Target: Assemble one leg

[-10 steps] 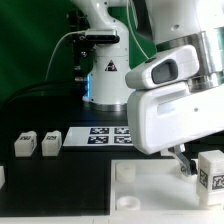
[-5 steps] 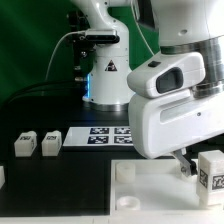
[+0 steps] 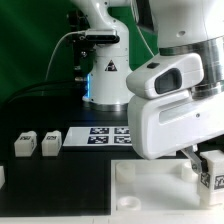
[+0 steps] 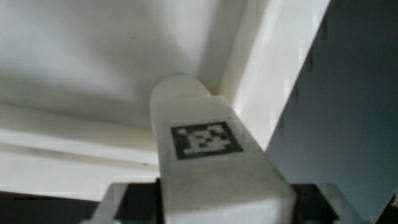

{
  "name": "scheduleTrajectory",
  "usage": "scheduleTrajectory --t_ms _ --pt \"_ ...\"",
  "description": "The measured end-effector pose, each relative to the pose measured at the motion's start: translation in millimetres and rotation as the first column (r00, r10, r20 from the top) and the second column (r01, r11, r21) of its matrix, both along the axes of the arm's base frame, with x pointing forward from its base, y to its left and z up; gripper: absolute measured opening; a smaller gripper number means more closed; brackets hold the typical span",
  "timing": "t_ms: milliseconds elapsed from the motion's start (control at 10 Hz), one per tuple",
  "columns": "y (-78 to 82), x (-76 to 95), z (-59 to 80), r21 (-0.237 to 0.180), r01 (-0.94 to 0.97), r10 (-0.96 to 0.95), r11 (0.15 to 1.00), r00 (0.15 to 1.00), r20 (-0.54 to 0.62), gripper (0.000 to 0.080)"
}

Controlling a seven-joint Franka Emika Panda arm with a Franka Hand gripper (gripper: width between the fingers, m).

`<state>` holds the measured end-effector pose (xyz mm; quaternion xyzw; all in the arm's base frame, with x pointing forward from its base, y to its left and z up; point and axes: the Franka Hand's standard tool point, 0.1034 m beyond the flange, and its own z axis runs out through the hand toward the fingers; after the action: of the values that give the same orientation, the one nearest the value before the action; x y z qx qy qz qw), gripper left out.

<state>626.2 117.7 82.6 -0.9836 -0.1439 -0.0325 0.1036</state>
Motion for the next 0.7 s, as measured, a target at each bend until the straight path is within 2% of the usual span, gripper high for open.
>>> scheduleTrajectory --t_ms 300,400,500,700 --pt "-1.3 1.0 0.3 0.002 0.037 -0.037 0.999 0.999 -0.004 0.0311" --pt "-1.0 3.8 0.4 0.010 0.232 -0.232 0.973 0.972 -0.029 0.0311" --pt "-1.3 5.9 0.5 0.003 0.439 -0.438 0.899 0.897 -0.056 0.0311" --pt "-4.3 8.5 -0.1 -0.015 0.785 -0.779 0.619 0.612 -0.138 0.0311"
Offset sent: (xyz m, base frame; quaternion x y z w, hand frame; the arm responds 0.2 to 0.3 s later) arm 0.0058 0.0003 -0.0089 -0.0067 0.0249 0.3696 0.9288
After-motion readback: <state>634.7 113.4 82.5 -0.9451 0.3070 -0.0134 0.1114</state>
